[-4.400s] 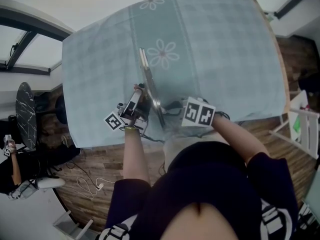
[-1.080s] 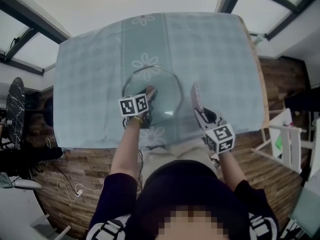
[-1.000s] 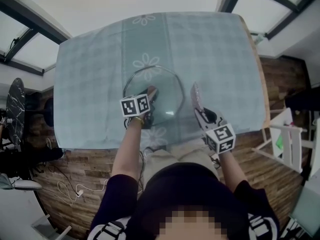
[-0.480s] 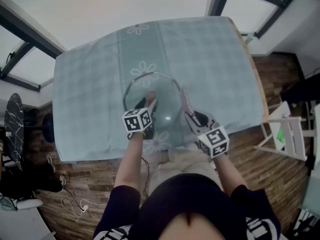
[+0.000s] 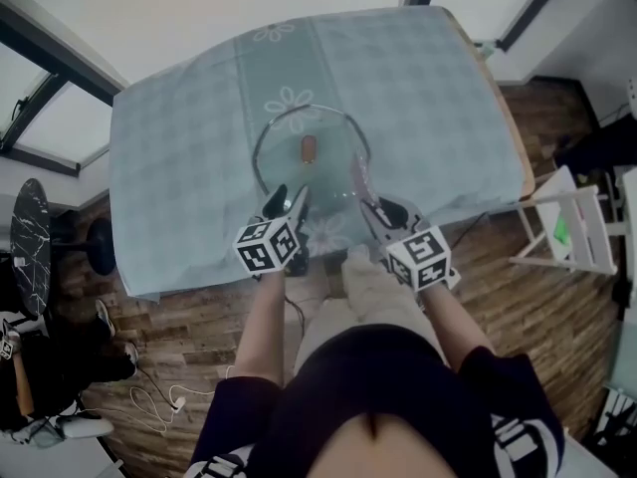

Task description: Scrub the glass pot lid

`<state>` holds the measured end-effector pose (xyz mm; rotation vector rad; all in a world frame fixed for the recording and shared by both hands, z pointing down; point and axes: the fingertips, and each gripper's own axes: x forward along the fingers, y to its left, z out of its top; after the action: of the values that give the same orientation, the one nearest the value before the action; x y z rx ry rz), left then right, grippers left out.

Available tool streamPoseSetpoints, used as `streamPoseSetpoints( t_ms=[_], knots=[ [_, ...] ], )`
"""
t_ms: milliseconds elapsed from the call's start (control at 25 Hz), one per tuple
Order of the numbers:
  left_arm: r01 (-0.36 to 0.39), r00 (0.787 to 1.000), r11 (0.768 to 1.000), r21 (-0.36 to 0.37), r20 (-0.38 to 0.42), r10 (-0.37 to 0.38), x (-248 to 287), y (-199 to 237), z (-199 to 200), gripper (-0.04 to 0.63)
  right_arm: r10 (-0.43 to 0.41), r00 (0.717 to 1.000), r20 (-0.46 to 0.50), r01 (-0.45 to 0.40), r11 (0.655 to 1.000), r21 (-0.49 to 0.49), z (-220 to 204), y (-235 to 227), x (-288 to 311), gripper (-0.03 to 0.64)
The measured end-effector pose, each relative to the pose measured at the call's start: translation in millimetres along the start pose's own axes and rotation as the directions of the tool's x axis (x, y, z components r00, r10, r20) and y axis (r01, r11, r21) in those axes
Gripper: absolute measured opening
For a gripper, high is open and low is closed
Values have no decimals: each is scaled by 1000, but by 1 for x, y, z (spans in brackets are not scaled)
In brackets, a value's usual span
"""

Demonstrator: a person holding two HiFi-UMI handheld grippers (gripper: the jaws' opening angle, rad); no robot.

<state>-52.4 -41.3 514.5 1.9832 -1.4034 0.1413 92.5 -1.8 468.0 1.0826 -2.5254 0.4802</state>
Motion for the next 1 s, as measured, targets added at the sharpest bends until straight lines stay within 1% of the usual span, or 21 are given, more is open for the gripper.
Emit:
streamPoseSetpoints(
  t_ms=[80, 160, 240, 440, 600, 720, 1000],
  knots=[
    [10, 999, 1000, 2, 39, -10, -23, -6, 4, 217, 2, 1000, 11, -2, 1000, 8, -2, 15, -6, 72],
    [13, 996, 1000, 16, 84, -14, -46, -13, 9, 180, 6, 1000, 18, -6, 1000, 11, -5, 30, -12, 74],
    [9, 993, 1000, 20, 114, -12, -68, -19, 10, 157, 9, 1000, 23, -9, 1000, 12, -8, 44, -20, 74],
    [-31, 992, 1000, 3, 123, 30, -111, -25, -5, 74, 16, 999, 39, -17, 1000, 17, -16, 72, -41, 73],
    [-49, 988, 999, -21, 144, 51, -140, -28, -23, 35, 34, 998, 51, -34, 999, 9, -21, 92, -56, 74],
    [-53, 985, 998, -29, 164, 57, -161, -32, -31, 12, 46, 997, 57, -46, 999, -5, -24, 107, -68, 72],
    [-48, 983, 999, 8, 179, 45, -199, -41, -49, 0, 81, 995, 67, -80, 997, -15, -36, 140, -89, 73]
  ],
)
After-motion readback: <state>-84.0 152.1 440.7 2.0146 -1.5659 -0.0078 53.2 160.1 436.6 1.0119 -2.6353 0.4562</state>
